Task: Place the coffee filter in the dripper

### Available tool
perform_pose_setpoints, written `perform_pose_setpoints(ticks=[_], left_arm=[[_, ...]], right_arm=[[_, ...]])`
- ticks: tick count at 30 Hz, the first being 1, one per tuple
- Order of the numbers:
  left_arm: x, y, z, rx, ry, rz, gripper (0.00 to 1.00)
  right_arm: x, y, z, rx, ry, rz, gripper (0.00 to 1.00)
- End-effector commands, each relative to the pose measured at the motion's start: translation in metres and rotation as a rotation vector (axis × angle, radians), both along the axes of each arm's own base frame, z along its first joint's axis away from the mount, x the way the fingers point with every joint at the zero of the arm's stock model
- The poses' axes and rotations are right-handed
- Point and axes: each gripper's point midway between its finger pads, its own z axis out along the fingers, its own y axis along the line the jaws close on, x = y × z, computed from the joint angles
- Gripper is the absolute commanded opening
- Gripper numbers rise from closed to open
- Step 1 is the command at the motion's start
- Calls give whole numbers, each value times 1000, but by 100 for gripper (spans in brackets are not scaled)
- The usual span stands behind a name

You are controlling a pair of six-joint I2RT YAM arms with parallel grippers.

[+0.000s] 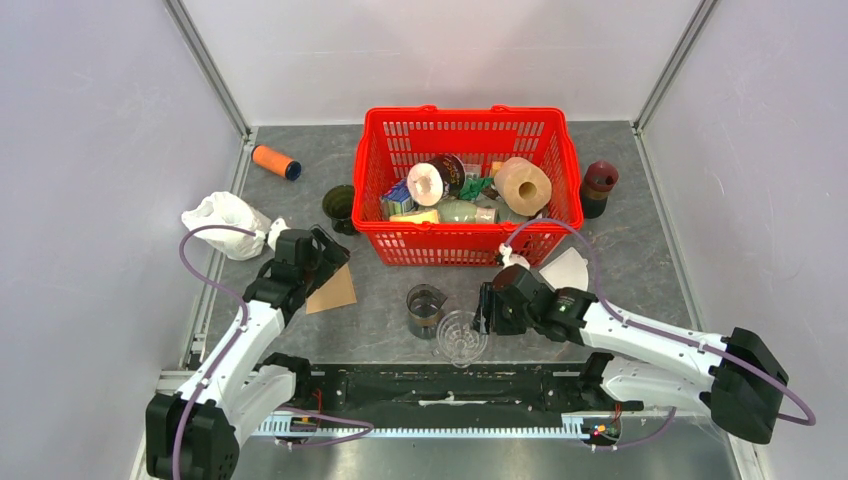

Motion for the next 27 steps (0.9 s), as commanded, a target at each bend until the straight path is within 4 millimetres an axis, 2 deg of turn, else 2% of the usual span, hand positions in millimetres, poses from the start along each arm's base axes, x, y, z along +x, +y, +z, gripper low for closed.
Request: perform_pose_setpoints(ticks=[1, 7, 17, 23, 25, 27], left_arm=[[3, -5, 3, -1, -24, -36, 96], [3, -7, 2, -3, -20, -55, 97], [1, -7, 2, -3, -12, -54, 97], [0, -6, 2, 1, -7, -49, 97], [1, -5, 0, 3, -5, -39, 97], [1, -5, -2, 6, 5, -39, 97]], right_arm=[[8, 13, 15, 44, -45, 0, 55], [5, 18, 13, 59, -36, 31, 38], [2, 19, 16, 91, -45, 44, 18], [1, 21, 36, 128, -85, 88, 9], [1, 15, 43, 98, -109, 108, 3], [3, 11, 52, 77, -136, 122, 1]])
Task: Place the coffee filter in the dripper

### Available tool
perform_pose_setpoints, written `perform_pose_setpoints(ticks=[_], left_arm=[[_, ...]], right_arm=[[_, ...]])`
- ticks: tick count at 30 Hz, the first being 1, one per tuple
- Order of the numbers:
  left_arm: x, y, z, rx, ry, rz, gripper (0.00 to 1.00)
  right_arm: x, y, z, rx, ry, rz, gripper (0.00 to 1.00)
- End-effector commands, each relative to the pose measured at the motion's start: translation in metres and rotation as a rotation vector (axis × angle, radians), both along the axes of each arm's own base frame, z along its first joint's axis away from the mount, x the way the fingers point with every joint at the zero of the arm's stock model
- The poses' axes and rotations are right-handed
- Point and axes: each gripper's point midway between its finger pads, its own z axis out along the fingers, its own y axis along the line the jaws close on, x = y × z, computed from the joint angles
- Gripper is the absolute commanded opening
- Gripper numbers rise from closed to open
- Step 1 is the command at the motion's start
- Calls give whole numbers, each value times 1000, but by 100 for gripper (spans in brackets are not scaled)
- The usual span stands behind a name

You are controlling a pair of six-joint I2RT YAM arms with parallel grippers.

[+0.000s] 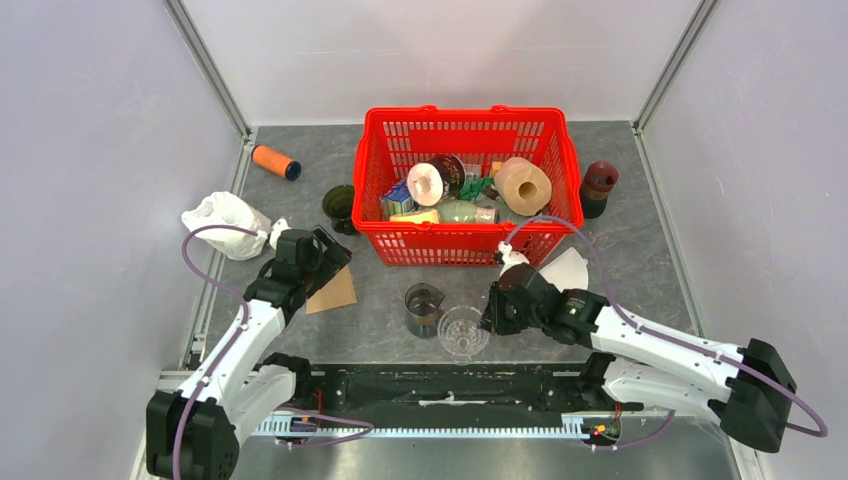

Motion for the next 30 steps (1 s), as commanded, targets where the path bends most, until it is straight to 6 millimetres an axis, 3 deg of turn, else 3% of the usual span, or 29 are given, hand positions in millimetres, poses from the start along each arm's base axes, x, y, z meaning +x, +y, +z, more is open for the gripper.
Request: perform_pose_setpoints(ticks=[1, 9, 16, 23, 30], left_arm=[[3, -1, 0, 21, -3, -23, 97], [4, 0, -2, 24, 2, -18, 97], [5, -2, -5, 26, 22, -30, 97], [5, 1, -8, 39, 31, -21, 97], [4, -5, -11, 18, 41, -41, 98]], right_arm=[[6, 1, 40, 14, -102, 61, 1], [-3, -14, 92, -56, -137, 168, 3], [9, -10, 158, -70, -227, 214, 0], [30, 21, 188, 88, -153, 250, 0], [52, 52, 189, 213, -45, 306, 0]])
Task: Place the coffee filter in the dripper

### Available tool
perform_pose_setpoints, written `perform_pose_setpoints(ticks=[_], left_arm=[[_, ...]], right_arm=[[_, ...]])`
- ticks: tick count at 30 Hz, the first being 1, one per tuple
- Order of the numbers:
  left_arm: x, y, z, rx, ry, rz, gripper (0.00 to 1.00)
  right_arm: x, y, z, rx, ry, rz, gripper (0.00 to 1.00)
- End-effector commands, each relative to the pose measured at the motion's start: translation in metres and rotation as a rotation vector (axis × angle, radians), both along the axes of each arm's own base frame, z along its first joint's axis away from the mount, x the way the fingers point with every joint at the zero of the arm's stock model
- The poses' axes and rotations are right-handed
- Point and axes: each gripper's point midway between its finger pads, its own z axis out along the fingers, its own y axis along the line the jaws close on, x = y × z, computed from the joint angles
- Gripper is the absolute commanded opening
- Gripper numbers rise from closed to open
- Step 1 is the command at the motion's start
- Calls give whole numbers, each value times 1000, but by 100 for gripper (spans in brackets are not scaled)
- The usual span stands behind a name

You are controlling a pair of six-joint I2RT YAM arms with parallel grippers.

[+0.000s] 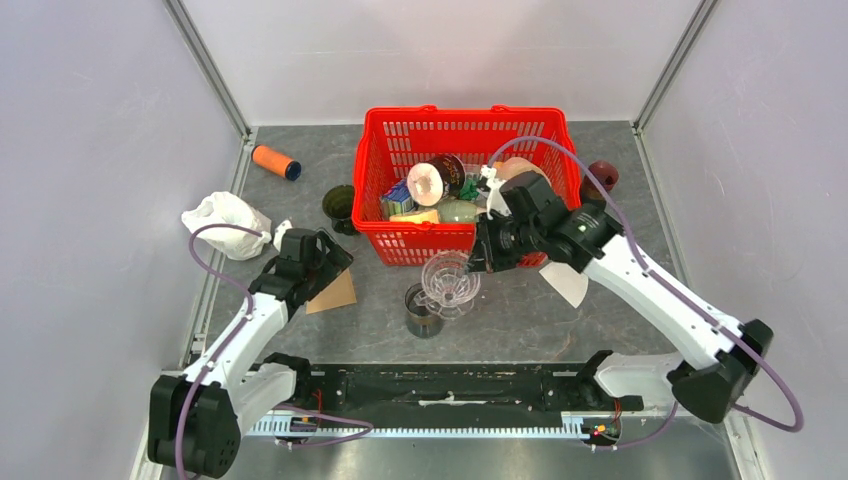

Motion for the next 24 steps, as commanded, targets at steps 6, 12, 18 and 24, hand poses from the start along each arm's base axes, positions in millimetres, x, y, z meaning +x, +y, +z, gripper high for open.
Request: perform_pose_setpoints(ticks=[6, 12, 18, 24], left_arm=[[6, -7, 5, -4, -23, -47, 98], [7, -10, 2, -14, -16, -60, 98], [8, -15, -3, -33, 1, -76, 98], [7, -16, -2, -36, 0, -81, 98]], right_arm=[[17, 45, 21, 147, 2, 135, 0], [30, 47, 5, 111, -38, 136, 0], [31, 55, -2, 126, -30, 172, 1], [34, 57, -14, 97, -30, 190, 2]])
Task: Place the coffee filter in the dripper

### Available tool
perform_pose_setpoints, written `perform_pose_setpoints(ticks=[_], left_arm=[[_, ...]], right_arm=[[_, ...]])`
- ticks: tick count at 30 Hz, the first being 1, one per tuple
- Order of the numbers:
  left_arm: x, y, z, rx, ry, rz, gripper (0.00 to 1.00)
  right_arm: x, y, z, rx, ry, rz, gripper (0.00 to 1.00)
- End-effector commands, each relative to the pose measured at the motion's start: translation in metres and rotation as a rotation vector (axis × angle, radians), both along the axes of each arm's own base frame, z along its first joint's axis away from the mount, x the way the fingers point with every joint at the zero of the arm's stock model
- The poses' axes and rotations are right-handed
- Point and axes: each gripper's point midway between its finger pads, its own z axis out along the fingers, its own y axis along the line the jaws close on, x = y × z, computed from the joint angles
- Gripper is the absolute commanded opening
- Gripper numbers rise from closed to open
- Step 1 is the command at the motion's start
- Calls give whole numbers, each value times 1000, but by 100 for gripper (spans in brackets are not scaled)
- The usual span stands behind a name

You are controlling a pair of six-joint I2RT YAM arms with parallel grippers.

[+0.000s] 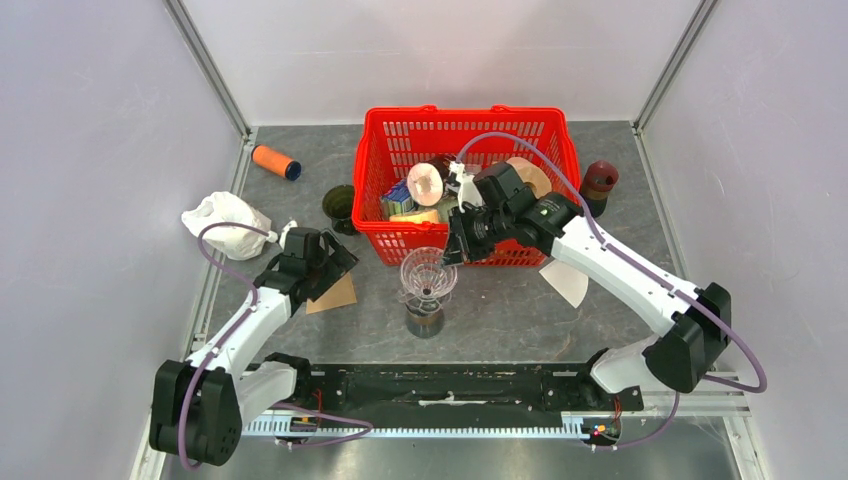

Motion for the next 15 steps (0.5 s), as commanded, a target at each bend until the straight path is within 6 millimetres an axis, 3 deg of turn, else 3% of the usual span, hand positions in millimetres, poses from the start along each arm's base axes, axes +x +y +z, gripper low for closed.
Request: perform_pose_setpoints(ticks=[1, 15], left_arm=[[8, -5, 10, -3, -50, -40, 98], [6, -5, 12, -7, -57, -34, 98]], right_arm=[[5, 10, 7, 38, -57, 52, 2], [-4, 19, -16, -31, -29, 86, 7]])
